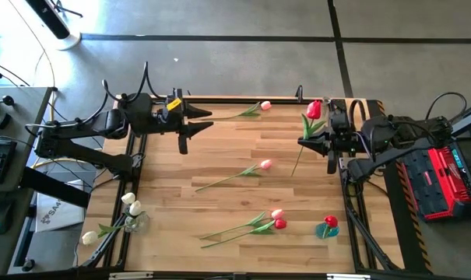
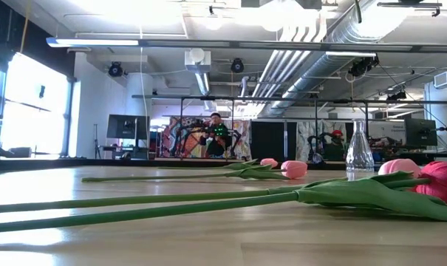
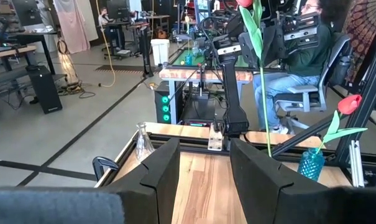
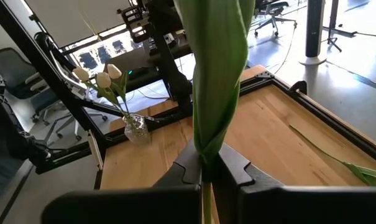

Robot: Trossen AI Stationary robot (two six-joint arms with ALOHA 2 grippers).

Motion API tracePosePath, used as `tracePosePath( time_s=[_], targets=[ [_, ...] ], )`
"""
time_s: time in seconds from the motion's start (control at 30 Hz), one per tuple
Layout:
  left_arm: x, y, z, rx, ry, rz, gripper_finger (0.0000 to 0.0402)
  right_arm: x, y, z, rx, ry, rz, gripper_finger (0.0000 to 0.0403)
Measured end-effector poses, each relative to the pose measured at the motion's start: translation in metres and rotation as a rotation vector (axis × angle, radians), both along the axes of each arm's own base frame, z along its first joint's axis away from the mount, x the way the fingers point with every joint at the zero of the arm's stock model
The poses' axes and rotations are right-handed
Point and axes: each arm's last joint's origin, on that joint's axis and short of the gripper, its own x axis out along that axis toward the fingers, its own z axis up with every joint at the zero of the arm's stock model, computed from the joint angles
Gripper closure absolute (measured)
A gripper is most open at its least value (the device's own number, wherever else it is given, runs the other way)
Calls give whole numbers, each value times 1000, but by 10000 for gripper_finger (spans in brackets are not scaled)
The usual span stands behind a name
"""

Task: Sort flowers into vase by color
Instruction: Put the top red flower into the blue vase

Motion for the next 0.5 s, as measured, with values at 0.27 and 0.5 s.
tracePosePath(
  time_s=[0.27, 0.5],
  targets=[
    [0, 0, 0, 0, 0, 0, 273, 0, 0, 0, 3, 2, 11, 403],
    [0, 0, 0, 0, 0, 0, 273, 0, 1, -1, 13, 7, 18, 403]
  ],
)
